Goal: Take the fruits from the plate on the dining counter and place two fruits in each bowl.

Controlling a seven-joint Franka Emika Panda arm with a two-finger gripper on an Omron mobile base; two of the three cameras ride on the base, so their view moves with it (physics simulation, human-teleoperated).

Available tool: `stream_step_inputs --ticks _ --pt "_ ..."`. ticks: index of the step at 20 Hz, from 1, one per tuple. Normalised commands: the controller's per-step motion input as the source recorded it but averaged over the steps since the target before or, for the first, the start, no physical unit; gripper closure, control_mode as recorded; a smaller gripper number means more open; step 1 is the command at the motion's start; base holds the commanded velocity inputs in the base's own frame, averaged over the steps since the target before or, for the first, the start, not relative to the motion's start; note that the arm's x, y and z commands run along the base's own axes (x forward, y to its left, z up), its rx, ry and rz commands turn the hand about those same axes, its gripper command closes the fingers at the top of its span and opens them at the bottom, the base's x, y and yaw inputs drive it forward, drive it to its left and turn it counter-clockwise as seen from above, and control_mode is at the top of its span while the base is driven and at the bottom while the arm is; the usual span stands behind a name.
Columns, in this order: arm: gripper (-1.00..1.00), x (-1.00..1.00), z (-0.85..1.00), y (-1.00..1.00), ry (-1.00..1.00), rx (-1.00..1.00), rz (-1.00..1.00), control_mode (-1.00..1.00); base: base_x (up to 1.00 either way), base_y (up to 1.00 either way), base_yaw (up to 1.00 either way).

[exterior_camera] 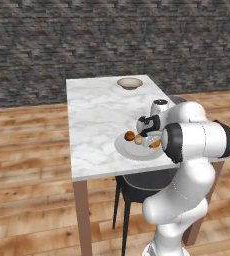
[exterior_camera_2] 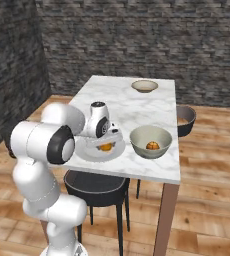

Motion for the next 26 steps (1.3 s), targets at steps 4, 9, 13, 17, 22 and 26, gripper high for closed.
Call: stream_step_inputs --ticks 4,9,13,17,22,26 --pt "1.00 0.00 0.99 -0.72 -0.28 -0.01 -0.05 -1.00 0.00 0.00 0.00" --pt "1.00 0.00 1.00 -0.65 -0.04 0.00 -0.01 -1.00 0.00 0.00 0.00" --pt "1.00 0.04 1.00 -0.71 0.04 0.00 -0.03 -1.00 0.00 0.00 0.00" --pt "1.00 0.18 0.35 -0.89 0.18 0.03 -0.12 -1.00 0.00 0.00 0.00" --pt "1.00 0.40 -0.19 -0.91 0.15 0.15 -0.13 -1.00 0.00 0.00 0.00" --pt "1.00 0.24 -0.19 -0.34 0.00 0.22 0.05 -1.00 0.00 0.00 0.00"
